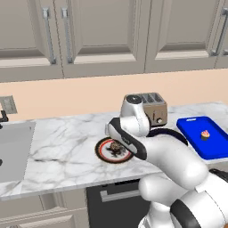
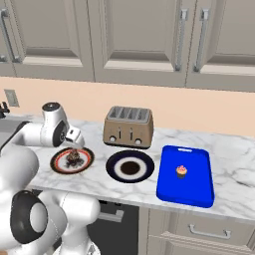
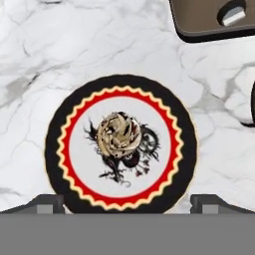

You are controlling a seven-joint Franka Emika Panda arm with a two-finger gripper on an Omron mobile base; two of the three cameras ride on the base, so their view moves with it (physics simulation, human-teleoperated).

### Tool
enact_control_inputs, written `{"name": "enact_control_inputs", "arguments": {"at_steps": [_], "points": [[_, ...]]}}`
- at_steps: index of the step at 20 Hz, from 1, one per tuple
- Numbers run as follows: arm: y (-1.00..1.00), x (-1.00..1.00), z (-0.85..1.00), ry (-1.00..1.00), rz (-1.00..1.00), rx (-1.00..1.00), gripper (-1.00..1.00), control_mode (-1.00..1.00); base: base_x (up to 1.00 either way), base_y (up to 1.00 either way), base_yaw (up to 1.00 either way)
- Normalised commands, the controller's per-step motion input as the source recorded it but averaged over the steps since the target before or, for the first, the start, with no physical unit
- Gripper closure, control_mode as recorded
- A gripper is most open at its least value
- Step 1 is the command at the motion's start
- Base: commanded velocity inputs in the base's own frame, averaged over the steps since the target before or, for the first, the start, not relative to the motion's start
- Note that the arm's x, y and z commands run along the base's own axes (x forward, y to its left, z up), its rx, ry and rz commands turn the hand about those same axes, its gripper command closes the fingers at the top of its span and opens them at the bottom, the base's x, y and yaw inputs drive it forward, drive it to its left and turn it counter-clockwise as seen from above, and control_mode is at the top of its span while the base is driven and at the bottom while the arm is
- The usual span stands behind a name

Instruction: Move the dessert items from the plates to the tray.

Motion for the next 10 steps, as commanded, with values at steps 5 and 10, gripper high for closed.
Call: {"name": "enact_control_inputs", "arguments": {"at_steps": [5, 10], "points": [[0.10, 0.25, -0.43, 0.00, -0.05, 0.00, -1.00, -1.00, 0.00, 0.00, 0.00], [0.15, 0.24, -0.16, 0.00, -0.03, 0.00, -1.00, -1.00, 0.00, 0.00, 0.00]]}}
